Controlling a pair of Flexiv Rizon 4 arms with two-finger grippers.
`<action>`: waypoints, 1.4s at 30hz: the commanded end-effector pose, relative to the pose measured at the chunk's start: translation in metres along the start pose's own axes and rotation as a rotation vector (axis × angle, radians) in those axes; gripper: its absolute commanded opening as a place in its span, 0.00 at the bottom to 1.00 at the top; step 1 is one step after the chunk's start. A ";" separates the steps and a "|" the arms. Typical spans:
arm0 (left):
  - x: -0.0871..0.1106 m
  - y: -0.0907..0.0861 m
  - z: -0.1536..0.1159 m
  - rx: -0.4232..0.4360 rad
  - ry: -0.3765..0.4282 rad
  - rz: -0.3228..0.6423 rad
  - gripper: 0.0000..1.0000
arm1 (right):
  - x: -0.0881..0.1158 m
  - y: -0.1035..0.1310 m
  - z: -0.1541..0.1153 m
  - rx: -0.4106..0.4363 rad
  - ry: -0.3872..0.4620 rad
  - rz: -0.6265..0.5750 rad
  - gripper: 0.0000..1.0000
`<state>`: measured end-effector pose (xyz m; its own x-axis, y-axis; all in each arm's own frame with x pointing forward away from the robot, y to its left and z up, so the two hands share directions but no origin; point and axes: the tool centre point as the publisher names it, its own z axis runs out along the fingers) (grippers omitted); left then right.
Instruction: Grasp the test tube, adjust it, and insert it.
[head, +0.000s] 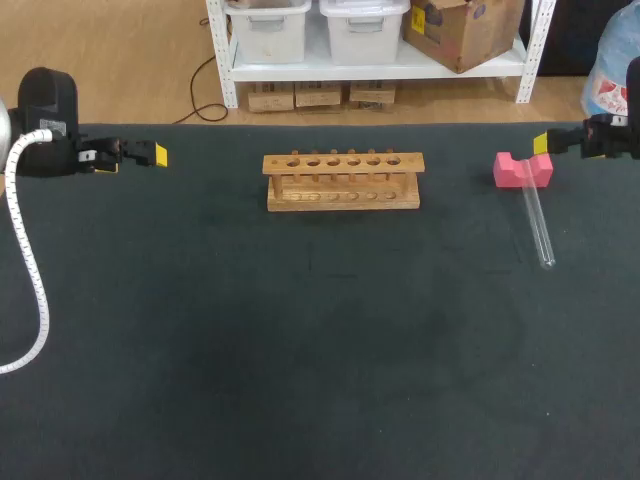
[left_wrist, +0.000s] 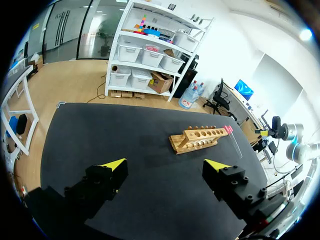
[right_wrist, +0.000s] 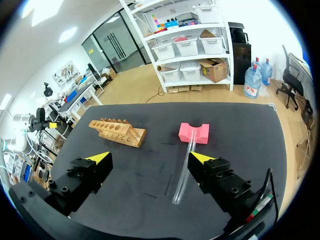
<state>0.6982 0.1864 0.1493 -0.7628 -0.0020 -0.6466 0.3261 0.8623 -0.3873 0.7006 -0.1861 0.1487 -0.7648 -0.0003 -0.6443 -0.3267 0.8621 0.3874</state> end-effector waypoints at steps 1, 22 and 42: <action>-0.001 -0.002 0.000 -0.008 0.006 -0.001 1.00 | 0.000 0.001 -0.001 0.005 0.001 0.001 1.00; -0.007 0.003 -0.003 -0.011 0.029 0.091 1.00 | 0.000 0.001 -0.001 0.005 0.001 0.001 1.00; -0.001 -0.001 -0.026 0.324 -0.146 0.686 1.00 | 0.000 0.001 -0.001 0.005 0.001 0.001 1.00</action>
<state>0.6958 0.1860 0.1693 -0.4345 0.4757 -0.7648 0.7728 0.6331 -0.0452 0.7005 -0.1861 0.1487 -0.7648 -0.0003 -0.6443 -0.3267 0.8620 0.3874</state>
